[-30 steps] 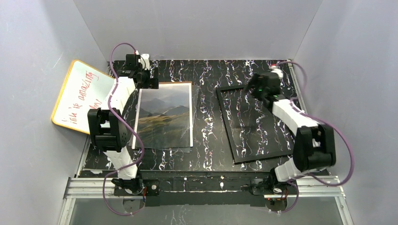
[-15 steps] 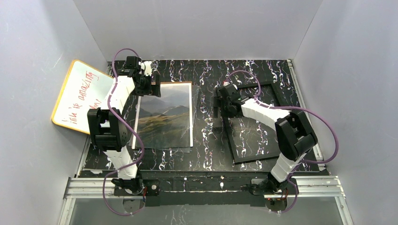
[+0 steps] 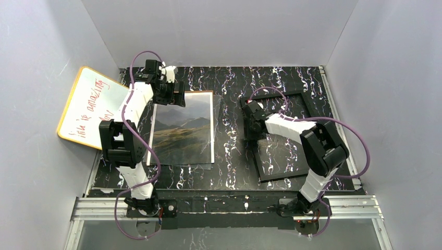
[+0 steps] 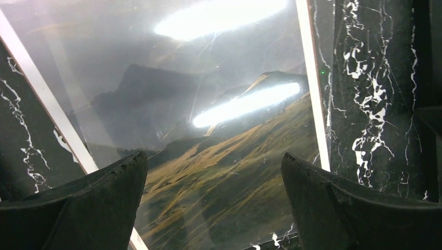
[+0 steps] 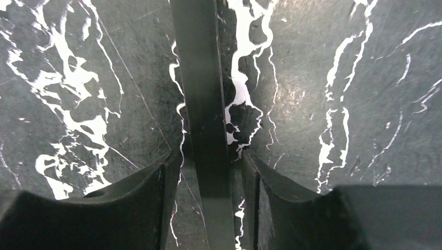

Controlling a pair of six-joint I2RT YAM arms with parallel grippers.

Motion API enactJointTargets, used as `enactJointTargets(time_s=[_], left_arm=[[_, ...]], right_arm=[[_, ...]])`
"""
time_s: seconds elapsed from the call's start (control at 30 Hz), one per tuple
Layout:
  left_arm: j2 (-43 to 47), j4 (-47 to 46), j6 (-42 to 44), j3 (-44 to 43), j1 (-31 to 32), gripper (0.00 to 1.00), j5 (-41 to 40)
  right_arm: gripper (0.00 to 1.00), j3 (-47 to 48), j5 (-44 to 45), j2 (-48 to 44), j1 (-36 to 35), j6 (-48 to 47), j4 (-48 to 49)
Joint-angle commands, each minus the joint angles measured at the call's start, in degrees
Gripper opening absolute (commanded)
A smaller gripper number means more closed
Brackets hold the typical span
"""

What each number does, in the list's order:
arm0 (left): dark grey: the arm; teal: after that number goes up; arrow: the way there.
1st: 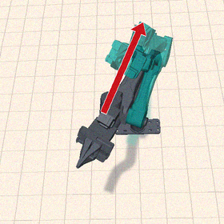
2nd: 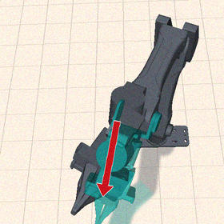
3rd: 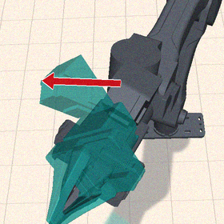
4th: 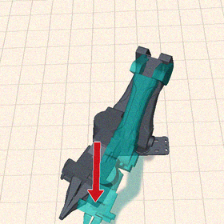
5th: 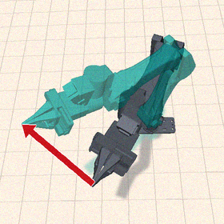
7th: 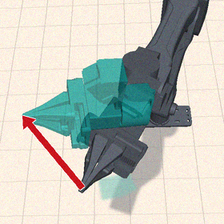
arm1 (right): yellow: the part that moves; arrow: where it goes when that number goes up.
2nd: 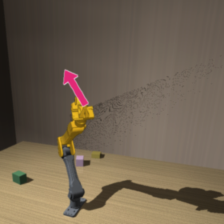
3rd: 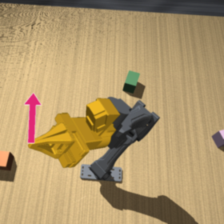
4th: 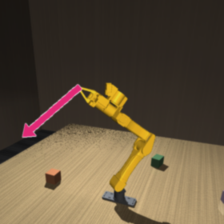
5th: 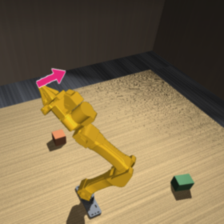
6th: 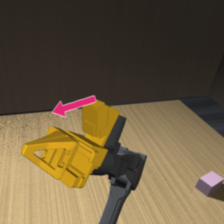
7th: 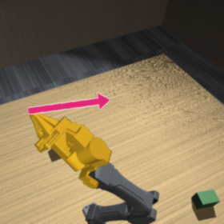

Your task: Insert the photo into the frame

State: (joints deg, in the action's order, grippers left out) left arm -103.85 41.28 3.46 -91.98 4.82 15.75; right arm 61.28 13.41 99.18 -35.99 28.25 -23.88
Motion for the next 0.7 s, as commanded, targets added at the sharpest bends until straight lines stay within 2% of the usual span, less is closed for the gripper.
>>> enactJointTargets(time_s=[0.0, 0.1, 0.23, 0.43, 0.67], left_arm=[[-0.7, 3.3, 1.6, -2.3, 0.9, 0.98, 2.1], [-0.8, 4.6, 3.1, -1.9, 1.4, 0.98, 1.7], [0.1, 5.0, 3.6, -0.7, 1.9, 0.98, 1.6], [1.0, 5.5, 1.4, -0.7, 2.6, 0.98, 4.6], [0.6, 7.1, 0.0, -2.4, 2.9, 0.98, 4.5]], right_arm=[[0.50, 1.0, 0.5, 2.3, -1.0, 1.2, 1.0], [0.44, 1.4, 0.6, 3.6, -1.4, 2.3, 1.2], [0.28, 3.3, 0.6, 4.3, -1.6, 2.8, 0.9], [0.12, 14.4, -0.9, 2.5, -2.2, 4.7, -5.1], [0.04, 26.9, -9.5, -0.1, -2.7, 11.7, -8.8]])
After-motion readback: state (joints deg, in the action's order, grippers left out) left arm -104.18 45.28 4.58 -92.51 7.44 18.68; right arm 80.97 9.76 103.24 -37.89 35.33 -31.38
